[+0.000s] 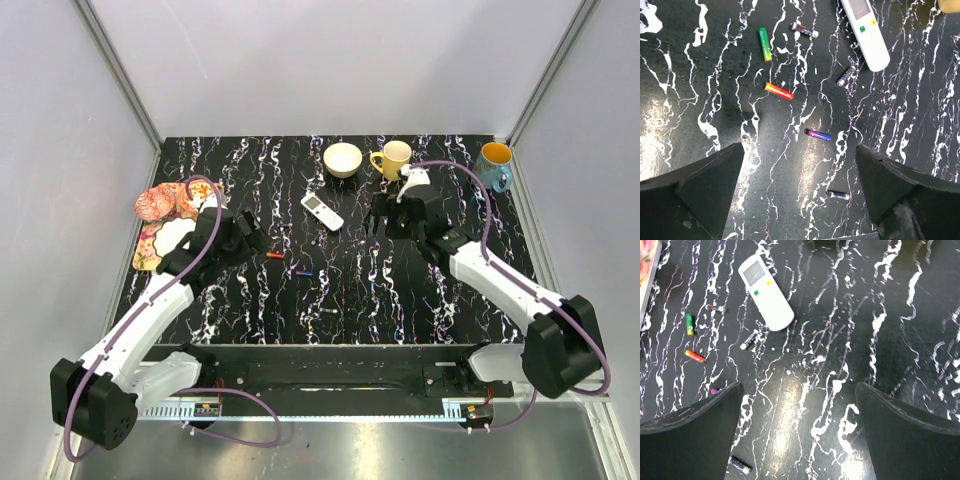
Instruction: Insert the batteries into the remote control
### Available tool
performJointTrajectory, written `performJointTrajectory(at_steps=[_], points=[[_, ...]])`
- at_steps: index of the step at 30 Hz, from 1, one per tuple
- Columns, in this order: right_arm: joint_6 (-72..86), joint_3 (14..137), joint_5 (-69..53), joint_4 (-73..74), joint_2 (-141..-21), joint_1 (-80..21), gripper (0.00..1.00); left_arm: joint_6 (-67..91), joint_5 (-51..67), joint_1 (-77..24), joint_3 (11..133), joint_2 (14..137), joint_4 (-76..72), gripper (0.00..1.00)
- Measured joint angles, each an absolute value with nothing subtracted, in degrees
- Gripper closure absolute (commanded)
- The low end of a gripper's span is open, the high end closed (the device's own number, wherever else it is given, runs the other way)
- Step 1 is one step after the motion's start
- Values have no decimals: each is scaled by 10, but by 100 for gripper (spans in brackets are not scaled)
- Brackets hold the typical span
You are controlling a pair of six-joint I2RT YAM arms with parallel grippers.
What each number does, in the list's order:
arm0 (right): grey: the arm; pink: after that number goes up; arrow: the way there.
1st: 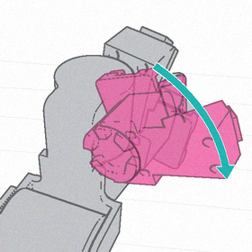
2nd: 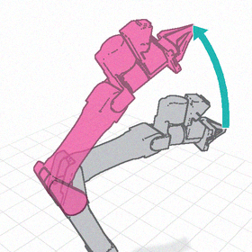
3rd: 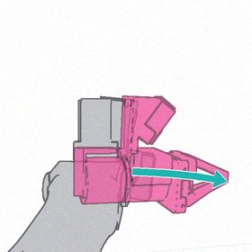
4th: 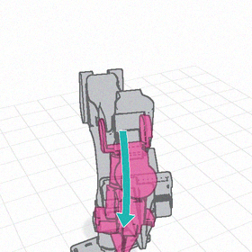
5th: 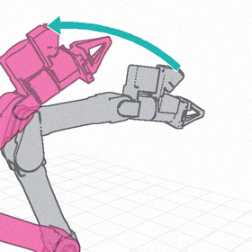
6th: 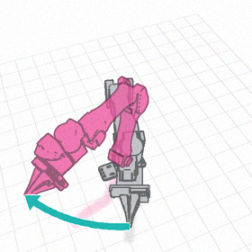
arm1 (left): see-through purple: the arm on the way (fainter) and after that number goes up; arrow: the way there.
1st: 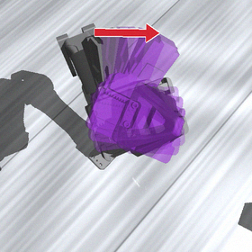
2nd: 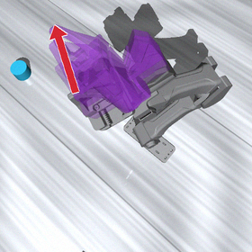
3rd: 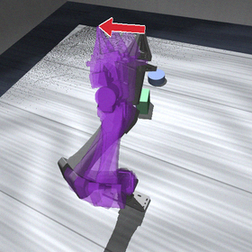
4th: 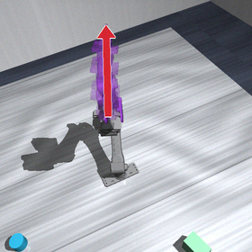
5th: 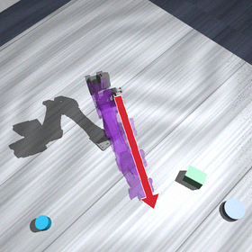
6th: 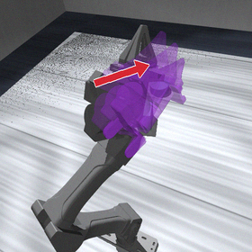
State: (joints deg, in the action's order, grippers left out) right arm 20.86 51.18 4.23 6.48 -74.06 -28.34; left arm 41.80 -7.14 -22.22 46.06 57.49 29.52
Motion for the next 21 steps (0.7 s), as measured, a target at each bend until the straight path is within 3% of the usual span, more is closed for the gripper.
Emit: performJointTrajectory(at_steps=[6, 12, 21], points=[[144, 654, -1, 125, -881, -292, 0, 402, -35, -222, 438, 561, 264, 4], [71, 768, -17, 171, -1015, -297, 0, 384, 2, -222, 368, 471, 239, 2], [-15, 930, -38, 234, -1164, -308, 0, 361, 23, -224, 366, 457, 230, 2]])
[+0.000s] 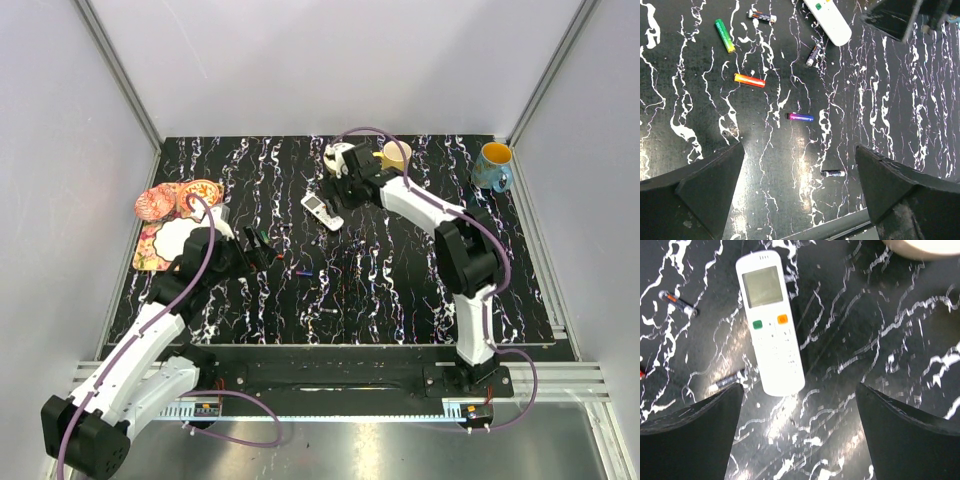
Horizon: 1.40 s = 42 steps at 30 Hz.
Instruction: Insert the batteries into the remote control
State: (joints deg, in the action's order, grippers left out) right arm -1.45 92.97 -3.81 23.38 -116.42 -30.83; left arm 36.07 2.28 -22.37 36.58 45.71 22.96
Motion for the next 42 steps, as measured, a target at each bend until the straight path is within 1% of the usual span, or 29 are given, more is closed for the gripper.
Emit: performJointTrajectory(at_steps=[6, 15, 19, 20, 21, 26, 29, 30, 33, 36, 37, 38, 39, 40, 42], points=[[-34, 1036, -40, 269, -1254, -322, 0, 356, 38, -226, 365, 455, 225, 3], [-49, 1108, -39, 315, -1346, -331, 0, 356, 51, -226, 362, 451, 218, 3], [-60, 1130, -35, 334, -1363, -331, 6, 356, 56, -226, 362, 453, 210, 3], [-62, 1133, -35, 336, -1364, -331, 11, 356, 57, -226, 362, 454, 208, 3], [-64, 1135, -34, 337, -1365, -331, 14, 356, 58, -226, 362, 456, 208, 3], [-71, 1133, -20, 337, -1365, -332, 24, 356, 59, -226, 362, 459, 208, 3], [-72, 1128, -6, 332, -1365, -337, 38, 356, 61, -226, 362, 459, 208, 3], [-73, 1127, -2, 328, -1365, -340, 44, 356, 62, -226, 362, 459, 208, 3], [-74, 1124, 7, 323, -1364, -349, 50, 356, 63, -226, 361, 459, 208, 4], [-65, 1109, 20, 310, -1356, -354, 64, 356, 63, -226, 361, 459, 208, 4], [-56, 1101, 26, 303, -1352, -355, 84, 356, 63, -226, 361, 459, 208, 4], [-48, 1093, 30, 298, -1347, -355, 93, 356, 62, -226, 361, 459, 208, 4], [-33, 1079, 40, 290, -1340, -356, 98, 356, 62, -226, 361, 459, 208, 4], [-11, 1061, 51, 283, -1329, -356, 100, 356, 59, -226, 361, 459, 209, 4], [36, 1023, 72, 279, -1305, -356, 100, 361, 48, -227, 361, 459, 209, 3]])
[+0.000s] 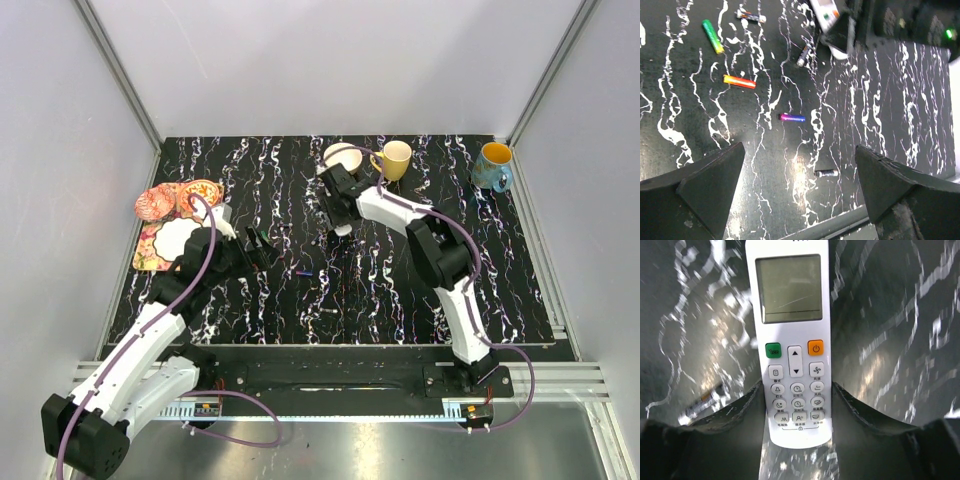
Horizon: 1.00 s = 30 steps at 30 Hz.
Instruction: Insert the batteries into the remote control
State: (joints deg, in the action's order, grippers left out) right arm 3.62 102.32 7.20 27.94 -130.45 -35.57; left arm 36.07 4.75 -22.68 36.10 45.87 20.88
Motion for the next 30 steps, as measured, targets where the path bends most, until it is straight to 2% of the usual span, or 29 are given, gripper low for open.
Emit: performJointTrajectory(at_steps=[6, 12, 20, 21, 25, 26, 29, 30], points=[[228, 893, 107, 297, -1205, -359, 100, 407, -8, -227, 354, 466, 197, 3], [376, 815, 141, 314, -1134, -387, 100, 456, -44, -231, 331, 480, 182, 6], [524, 762, 172, 342, -1121, -416, 100, 470, -83, -268, 335, 517, 170, 7], [535, 762, 177, 344, -1121, -418, 96, 472, -86, -272, 336, 524, 171, 7], [574, 761, 190, 352, -1121, -430, 67, 480, -98, -292, 347, 548, 171, 6], [578, 761, 190, 354, -1121, -432, 53, 480, -100, -297, 351, 554, 171, 5], [579, 758, 193, 352, -1119, -435, 33, 477, -105, -307, 370, 575, 174, 3], [578, 753, 193, 351, -1115, -435, 18, 474, -105, -309, 379, 585, 177, 3]])
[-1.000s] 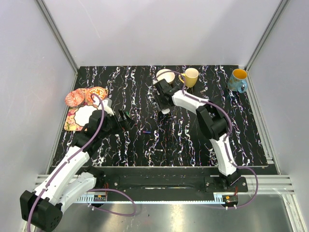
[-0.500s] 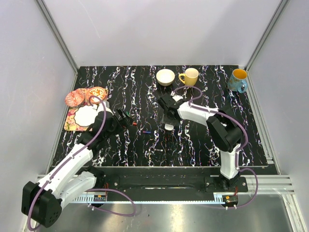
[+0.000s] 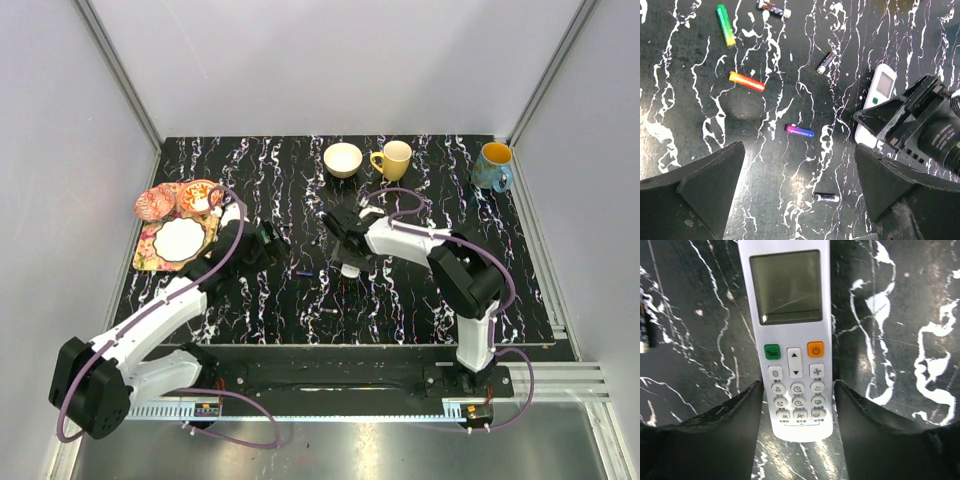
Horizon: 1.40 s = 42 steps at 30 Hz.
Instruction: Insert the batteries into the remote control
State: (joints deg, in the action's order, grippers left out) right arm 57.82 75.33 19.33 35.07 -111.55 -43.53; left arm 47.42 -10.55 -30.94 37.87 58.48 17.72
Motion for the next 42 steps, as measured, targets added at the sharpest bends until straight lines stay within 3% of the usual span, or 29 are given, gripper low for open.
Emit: performJointTrajectory(at_steps=[3, 13, 19, 27, 29, 34, 42], points=[[572, 734, 194, 357, -1095, -436, 5, 463, -105, -313, 409, 616, 183, 1], [525, 710, 194, 382, -979, -436, 0, 411, -105, -325, 473, 667, 201, 1], [479, 590, 266, 392, -725, -439, 0, 345, -107, -387, 554, 747, 193, 4], [438, 439, 303, 386, -446, -439, 0, 256, -72, -428, 726, 987, 190, 7], [431, 426, 299, 386, -415, -439, 0, 235, -65, -437, 758, 1035, 203, 1], [416, 422, 288, 387, -379, -439, 0, 200, -62, -474, 853, 1140, 245, 1], [412, 422, 272, 388, -392, -439, 0, 193, -65, -486, 915, 1199, 269, 1]])
